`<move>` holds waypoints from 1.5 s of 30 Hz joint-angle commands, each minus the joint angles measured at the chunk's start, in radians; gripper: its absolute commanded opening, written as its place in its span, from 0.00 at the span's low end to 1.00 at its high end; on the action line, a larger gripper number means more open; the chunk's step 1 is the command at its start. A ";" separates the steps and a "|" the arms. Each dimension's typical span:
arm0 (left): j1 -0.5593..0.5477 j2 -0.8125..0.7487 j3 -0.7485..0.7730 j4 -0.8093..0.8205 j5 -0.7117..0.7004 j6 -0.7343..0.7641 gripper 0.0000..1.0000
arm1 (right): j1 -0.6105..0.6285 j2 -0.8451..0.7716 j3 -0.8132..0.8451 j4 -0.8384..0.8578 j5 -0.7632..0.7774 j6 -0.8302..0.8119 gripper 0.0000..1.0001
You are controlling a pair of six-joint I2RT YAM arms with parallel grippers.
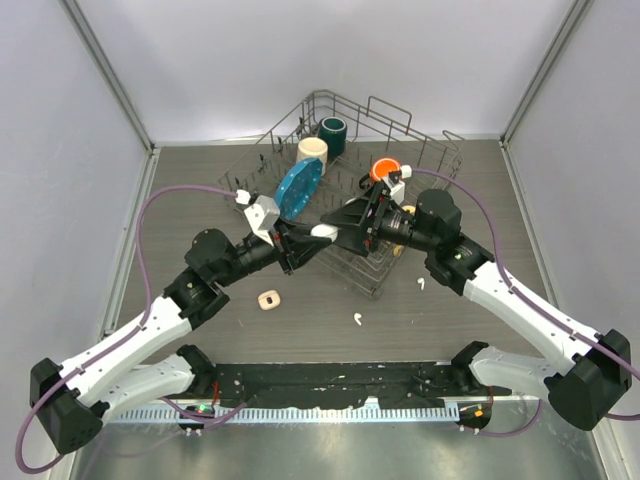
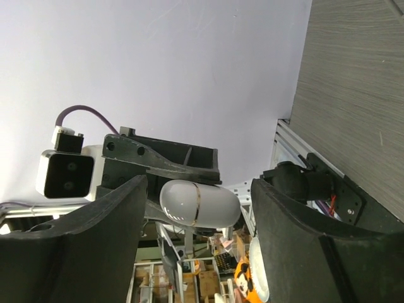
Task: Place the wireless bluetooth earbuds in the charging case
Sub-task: Pick up the charging case at the center of the board.
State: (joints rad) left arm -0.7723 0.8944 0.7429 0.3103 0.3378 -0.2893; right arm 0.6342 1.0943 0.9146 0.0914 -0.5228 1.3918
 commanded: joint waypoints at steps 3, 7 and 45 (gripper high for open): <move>-0.004 0.026 0.026 0.093 0.017 -0.014 0.00 | 0.007 -0.011 -0.020 0.108 -0.029 0.090 0.69; -0.004 0.037 0.029 0.098 -0.005 0.001 0.00 | 0.007 -0.017 -0.042 0.110 -0.037 0.121 0.68; -0.002 0.046 -0.086 0.306 -0.075 -0.103 0.56 | 0.007 -0.043 -0.148 0.366 0.024 0.285 0.19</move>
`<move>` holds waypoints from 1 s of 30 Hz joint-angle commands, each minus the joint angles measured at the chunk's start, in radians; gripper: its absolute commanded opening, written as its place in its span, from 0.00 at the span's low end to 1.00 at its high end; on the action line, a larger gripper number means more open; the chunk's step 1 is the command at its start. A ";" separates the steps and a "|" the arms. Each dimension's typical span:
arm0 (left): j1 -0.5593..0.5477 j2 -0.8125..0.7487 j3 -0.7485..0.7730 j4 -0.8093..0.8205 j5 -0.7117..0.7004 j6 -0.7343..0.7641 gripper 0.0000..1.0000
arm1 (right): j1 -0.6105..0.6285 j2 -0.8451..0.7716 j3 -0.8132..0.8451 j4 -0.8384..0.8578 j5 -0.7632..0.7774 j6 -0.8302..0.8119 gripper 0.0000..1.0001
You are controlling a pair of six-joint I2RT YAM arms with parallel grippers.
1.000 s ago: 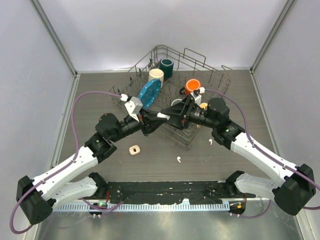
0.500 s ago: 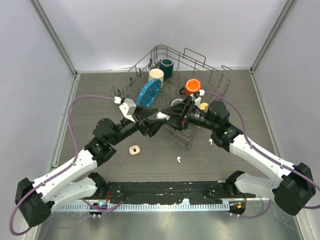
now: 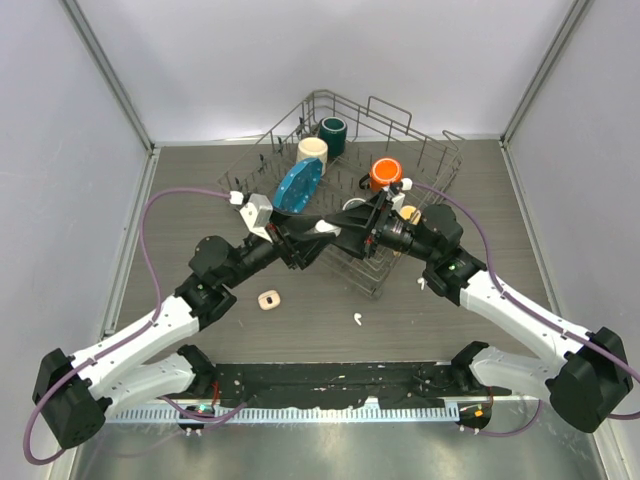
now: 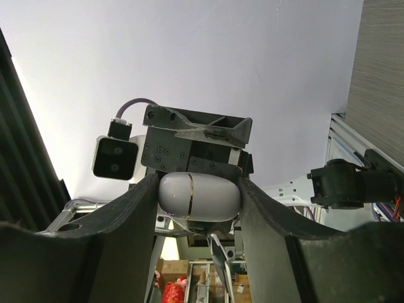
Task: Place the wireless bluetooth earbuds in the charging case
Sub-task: Pick up the charging case at the center of the board.
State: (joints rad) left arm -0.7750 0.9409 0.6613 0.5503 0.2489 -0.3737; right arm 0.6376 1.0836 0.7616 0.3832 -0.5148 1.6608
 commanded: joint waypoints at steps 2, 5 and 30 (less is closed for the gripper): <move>0.000 -0.002 -0.012 0.071 0.009 -0.022 0.55 | 0.004 -0.030 0.005 0.075 0.013 0.016 0.19; 0.000 -0.004 -0.014 0.069 0.004 -0.022 0.50 | 0.004 -0.028 0.005 0.077 0.012 0.017 0.19; 0.000 0.045 -0.019 0.125 -0.014 -0.053 0.25 | 0.005 -0.010 0.028 0.045 -0.024 -0.012 0.24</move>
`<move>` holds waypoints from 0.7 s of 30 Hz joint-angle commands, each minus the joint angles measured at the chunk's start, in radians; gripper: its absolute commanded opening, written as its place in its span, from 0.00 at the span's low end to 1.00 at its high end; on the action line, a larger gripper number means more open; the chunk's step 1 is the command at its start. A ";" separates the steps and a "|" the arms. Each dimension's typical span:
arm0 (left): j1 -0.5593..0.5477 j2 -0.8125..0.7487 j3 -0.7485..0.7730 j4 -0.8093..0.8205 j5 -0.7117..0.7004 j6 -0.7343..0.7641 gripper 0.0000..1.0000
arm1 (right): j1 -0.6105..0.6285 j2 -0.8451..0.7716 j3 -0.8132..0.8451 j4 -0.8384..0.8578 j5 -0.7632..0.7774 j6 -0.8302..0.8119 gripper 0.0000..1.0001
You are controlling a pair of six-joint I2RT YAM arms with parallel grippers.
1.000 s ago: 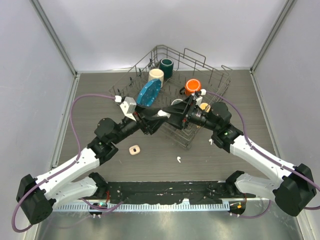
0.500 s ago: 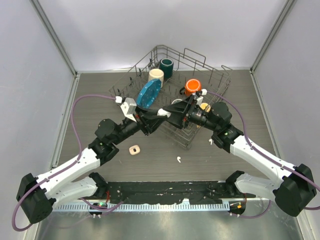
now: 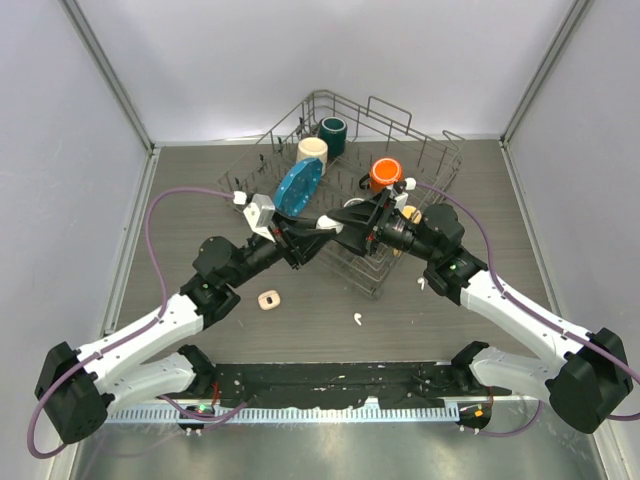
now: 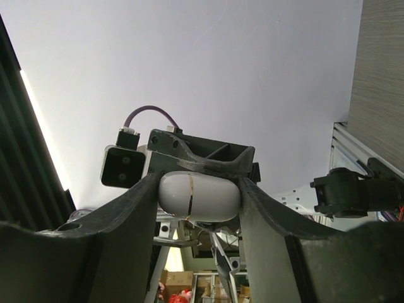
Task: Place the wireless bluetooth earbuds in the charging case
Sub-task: Pick up the charging case at the center of the board.
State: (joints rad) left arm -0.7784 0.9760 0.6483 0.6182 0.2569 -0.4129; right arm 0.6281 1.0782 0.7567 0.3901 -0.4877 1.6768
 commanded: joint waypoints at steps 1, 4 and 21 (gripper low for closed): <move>0.002 0.010 -0.006 0.058 -0.024 -0.013 0.28 | 0.013 -0.004 0.032 0.039 -0.049 -0.028 0.24; 0.004 0.013 -0.004 0.060 -0.024 -0.015 0.36 | 0.013 -0.006 0.026 0.049 -0.048 -0.022 0.24; 0.002 0.023 -0.013 0.072 -0.005 -0.020 0.00 | 0.012 -0.015 0.013 0.072 -0.045 -0.037 0.40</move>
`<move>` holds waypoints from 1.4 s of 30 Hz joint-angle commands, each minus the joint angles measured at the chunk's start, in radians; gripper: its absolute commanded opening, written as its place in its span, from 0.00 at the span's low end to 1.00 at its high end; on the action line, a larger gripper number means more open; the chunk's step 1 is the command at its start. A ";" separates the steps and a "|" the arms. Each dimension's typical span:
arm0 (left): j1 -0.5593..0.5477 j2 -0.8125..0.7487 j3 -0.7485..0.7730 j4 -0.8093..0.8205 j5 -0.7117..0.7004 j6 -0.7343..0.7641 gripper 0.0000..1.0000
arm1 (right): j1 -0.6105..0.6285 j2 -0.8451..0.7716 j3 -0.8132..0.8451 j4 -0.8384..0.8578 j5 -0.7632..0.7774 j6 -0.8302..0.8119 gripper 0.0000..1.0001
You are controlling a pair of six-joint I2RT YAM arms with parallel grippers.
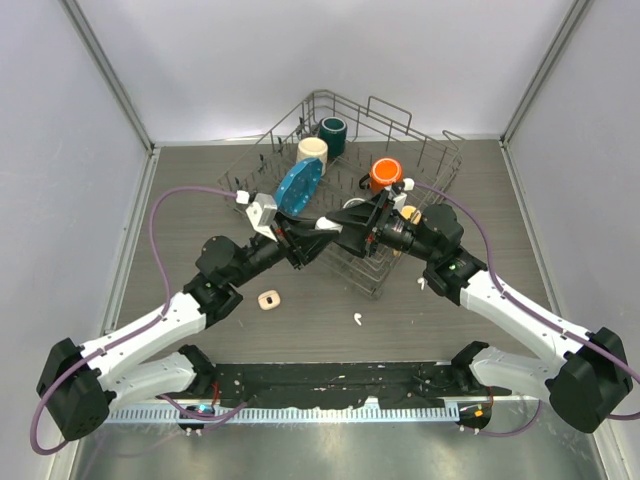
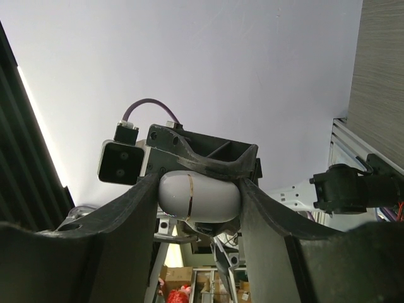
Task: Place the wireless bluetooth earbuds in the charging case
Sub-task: Pick up the charging case at the center of the board, then open the charging case.
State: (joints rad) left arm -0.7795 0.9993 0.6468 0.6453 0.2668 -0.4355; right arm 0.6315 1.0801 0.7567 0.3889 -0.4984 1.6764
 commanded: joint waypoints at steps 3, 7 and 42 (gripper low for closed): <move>0.003 -0.005 -0.079 0.176 0.005 0.015 0.00 | 0.010 -0.039 0.053 0.010 -0.017 -0.142 0.66; 0.002 -0.043 -0.173 0.352 0.012 0.029 0.00 | 0.010 -0.074 0.167 -0.294 0.049 -0.403 0.79; 0.003 -0.373 -0.305 0.096 0.158 0.166 0.00 | 0.260 0.003 0.460 -0.834 0.155 -1.058 0.78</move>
State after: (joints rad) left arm -0.7788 0.6136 0.2813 0.7105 0.3813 -0.2771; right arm 0.8722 1.0737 1.1748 -0.4915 -0.3920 0.6327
